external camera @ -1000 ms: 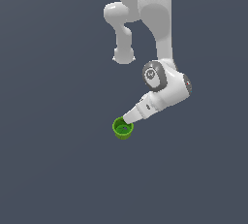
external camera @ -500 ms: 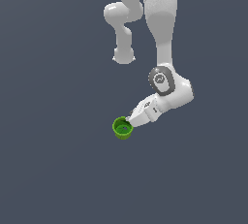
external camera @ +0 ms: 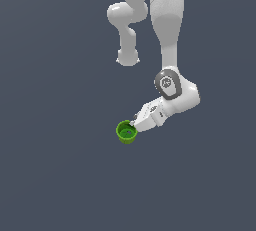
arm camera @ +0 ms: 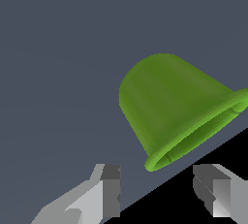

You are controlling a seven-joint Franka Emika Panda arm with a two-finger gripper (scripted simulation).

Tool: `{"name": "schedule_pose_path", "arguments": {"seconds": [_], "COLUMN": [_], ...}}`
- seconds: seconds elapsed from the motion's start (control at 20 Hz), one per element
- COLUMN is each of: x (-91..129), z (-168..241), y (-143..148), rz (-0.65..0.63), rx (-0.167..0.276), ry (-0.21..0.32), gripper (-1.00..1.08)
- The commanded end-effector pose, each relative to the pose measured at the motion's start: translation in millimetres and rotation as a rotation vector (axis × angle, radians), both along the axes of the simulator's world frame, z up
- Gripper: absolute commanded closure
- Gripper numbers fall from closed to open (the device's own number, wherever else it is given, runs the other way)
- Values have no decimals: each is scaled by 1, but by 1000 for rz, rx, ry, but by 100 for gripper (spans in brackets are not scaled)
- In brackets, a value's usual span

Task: Pick up the object and move it to a goal position.

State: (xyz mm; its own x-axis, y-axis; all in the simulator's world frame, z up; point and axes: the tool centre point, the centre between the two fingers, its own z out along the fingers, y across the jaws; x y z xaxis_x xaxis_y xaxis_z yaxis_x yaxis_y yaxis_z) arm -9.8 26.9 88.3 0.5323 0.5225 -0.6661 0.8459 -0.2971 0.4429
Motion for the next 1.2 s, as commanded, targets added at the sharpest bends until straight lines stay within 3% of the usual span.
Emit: {"name": "schedule_pose_path", "arguments": {"seconds": [0.0,0.35,0.4,1.15], "x": [0,0,0,1], "z": [-3,-17,-17,-7], "y": [-5,-23,-23,-28], "rz": [0,3,3,3], "rx": [-1,-4,-4,-3], "ry": [1,2,2,-2], "gripper": [-20,-20,108,108]}}
